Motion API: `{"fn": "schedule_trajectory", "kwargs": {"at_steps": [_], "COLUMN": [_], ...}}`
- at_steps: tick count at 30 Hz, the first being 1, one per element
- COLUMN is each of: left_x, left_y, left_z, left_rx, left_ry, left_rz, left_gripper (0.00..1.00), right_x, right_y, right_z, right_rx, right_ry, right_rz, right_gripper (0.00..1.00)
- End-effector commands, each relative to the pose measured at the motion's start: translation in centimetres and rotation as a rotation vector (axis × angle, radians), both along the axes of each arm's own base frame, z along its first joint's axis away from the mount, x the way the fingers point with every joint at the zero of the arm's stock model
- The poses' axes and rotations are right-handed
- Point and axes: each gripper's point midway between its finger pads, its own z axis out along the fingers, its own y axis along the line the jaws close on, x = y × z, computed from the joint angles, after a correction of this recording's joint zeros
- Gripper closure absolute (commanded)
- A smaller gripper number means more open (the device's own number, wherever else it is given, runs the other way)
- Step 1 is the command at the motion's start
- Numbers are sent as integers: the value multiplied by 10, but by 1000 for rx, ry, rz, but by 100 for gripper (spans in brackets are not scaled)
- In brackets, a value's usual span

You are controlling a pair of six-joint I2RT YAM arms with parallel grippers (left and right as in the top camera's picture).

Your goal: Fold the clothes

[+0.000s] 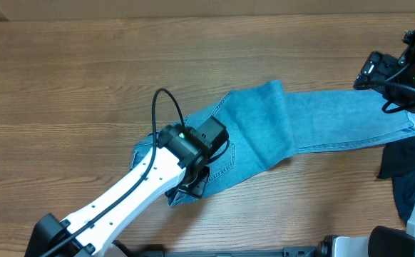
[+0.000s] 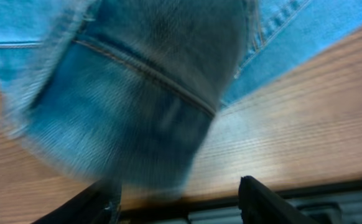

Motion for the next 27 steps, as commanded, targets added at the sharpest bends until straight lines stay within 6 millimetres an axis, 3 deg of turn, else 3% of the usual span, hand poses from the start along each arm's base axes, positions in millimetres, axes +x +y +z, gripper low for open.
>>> {"fn": "schedule_trajectory", "kwargs": {"at_steps": [1,7,11,15,22,23,27], "left_x": [-1,18,10,23,13,12,11], "left_y": [6,6,13,10,26,25,20], "left_z": [-26,-48,-70,-73,-97,-97,-97], "left_rx": [21,18,31,26,65,61,33], "left_ry": [-17,-123,-111,-174,-171,-168,-157], "left_rz": [21,6,-22,-70,-72,-72,-72], "left_gripper": [28,17,16,32,32,40,89], "right_x": [1,1,1,1,1,1,1], "right_y": [2,2,3,3,3,3,3], "right_z": [0,0,0,0,0,0,0], "right_rx": [17,17,20,20,20,20,20], "right_ry": [-7,-6,-7,-6,-6,-6,-6], "right_rz": [5,5,6,6,6,6,6], "right_gripper": [14,15,15,16,17,17,18]}}
